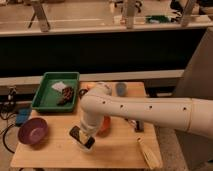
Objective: Place eraser in paper cup
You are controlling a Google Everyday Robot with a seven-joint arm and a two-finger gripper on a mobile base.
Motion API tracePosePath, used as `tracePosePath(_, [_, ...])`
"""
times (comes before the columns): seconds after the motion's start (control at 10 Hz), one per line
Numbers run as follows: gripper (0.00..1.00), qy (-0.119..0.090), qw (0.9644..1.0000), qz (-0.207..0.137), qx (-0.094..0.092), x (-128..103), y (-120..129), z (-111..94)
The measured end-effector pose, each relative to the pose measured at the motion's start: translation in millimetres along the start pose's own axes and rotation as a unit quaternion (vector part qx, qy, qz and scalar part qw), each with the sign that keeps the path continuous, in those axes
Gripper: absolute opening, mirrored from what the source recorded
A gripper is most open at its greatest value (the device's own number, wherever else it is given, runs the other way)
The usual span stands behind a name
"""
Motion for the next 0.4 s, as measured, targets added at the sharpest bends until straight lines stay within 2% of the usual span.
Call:
tracePosePath(0.1, [0.78,0.000,1.0000,0.002,-0.001,0.0,0.8,0.5])
tracePosePath(0.4, [0.80,-0.001,0.9999,0.014,-0.007,-1.6,4.7,2.2])
